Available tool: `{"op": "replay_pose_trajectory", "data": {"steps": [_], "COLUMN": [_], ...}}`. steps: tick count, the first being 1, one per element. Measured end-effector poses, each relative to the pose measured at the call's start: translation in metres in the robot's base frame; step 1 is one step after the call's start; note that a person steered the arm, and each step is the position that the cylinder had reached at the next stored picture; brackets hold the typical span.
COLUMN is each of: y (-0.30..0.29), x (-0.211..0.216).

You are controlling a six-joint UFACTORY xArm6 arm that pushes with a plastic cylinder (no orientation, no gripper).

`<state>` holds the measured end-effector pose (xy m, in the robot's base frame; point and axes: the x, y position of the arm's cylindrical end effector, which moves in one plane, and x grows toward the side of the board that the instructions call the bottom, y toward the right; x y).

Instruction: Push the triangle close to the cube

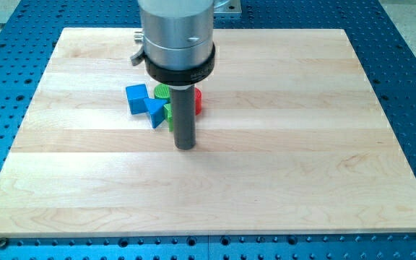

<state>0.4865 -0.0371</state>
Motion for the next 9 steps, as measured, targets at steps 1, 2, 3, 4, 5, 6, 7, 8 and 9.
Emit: {"op": "replay_pose_trajectory", "data": {"steps": [1, 2, 3, 4, 5, 6, 7, 8, 9], "y": [-0.011, -0.035, 0.001, 0.01, 0.074, 0.035, -0.004, -0.025, -0.077], "x": [-0.003, -0.014, -0.039, -0.026, -0.033, -0.048, -0.048, -0.032, -0.035]}}
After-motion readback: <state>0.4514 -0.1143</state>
